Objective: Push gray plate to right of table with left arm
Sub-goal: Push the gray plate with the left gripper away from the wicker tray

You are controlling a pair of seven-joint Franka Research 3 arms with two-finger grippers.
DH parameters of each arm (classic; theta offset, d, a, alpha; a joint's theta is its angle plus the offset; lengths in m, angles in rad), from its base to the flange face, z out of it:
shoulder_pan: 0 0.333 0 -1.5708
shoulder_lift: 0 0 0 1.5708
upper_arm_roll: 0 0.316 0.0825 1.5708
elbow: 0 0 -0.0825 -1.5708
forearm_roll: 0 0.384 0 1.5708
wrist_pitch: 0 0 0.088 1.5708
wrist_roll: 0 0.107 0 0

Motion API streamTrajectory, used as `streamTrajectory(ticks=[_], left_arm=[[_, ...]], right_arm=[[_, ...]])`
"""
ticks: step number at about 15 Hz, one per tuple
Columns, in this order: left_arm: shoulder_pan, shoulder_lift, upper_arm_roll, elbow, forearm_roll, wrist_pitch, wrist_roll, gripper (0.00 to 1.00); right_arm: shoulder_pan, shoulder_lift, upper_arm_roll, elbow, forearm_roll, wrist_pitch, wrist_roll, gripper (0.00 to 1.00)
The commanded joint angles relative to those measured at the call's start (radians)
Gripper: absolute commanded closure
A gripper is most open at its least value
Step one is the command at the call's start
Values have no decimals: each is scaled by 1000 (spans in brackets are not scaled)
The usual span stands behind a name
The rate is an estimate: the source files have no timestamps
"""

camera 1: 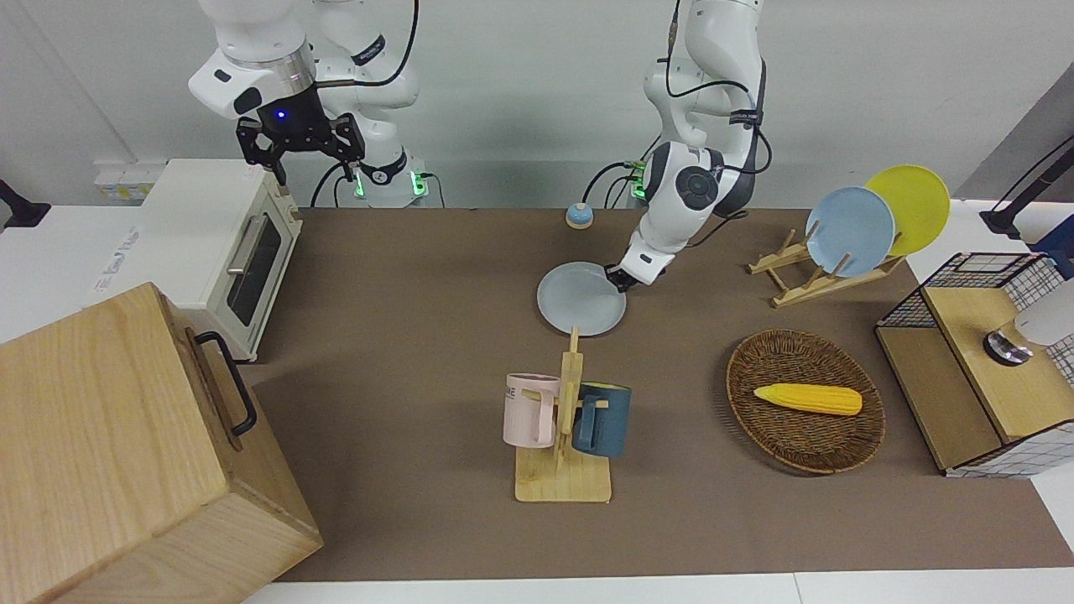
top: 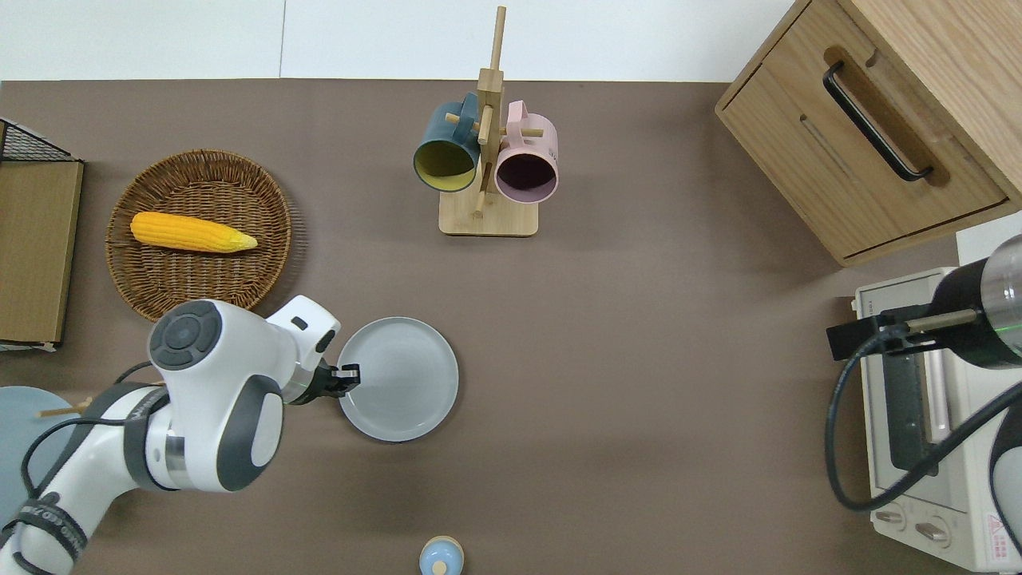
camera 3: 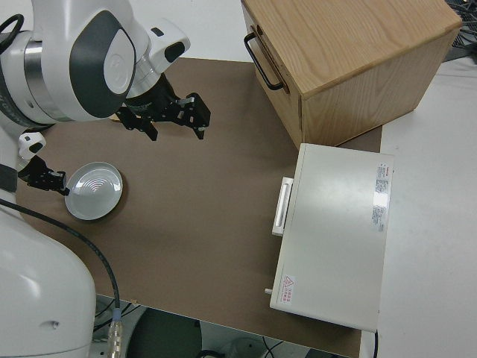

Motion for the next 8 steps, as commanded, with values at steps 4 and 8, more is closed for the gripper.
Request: streamTrajectory(ticks=[4,8], left_arm=[[-52,18,-128,-6,-40,166,-234,1000],[-58,55,-200,-6,-40,250,-327,1000]], right_arm=[[-8,-10,5,-4,-1,-12,-8,5],[-8,-10,5,-4,1,-12,-8,5]])
